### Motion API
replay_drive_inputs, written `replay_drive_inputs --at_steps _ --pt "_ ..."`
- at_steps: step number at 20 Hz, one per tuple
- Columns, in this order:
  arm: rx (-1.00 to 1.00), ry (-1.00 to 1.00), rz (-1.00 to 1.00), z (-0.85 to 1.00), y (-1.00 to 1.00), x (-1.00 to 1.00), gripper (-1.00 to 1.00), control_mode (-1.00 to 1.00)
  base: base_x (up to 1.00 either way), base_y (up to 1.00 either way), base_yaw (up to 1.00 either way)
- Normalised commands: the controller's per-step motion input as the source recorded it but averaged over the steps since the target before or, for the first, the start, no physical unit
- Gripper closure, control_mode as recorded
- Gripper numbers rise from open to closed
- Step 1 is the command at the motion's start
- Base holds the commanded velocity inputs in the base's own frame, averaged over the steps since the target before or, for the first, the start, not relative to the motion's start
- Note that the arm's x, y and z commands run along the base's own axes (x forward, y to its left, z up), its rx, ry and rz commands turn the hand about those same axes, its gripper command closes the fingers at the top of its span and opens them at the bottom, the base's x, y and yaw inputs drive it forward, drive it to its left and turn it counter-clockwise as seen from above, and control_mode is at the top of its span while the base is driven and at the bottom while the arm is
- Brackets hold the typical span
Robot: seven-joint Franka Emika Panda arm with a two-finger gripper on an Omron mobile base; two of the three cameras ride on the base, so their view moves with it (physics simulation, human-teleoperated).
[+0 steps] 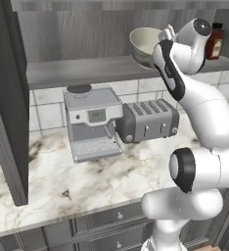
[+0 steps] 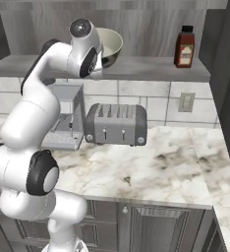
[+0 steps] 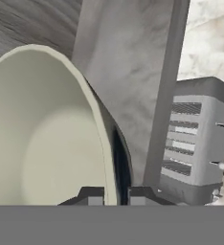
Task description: Pick the mug and place it in the sink. Pick the bowl and place it in the open cabinet and then close the cabinet.
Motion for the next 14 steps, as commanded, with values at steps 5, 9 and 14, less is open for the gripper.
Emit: replay_drive_inputs --at_steps 5,9,14 --pt "0.0 0.0 0.01 -0.06 0.0 0.19 1.0 -1.0 0.0 0.0 0.0" --pt "0.05 0.0 0.0 -0.17 0.0 0.01 1.0 -1.0 0.0 0.0 0.0" --pt "0.05 -0.01 0.0 -0.22 0.0 0.0 1.0 -1.0 0.0 0.0 0.0"
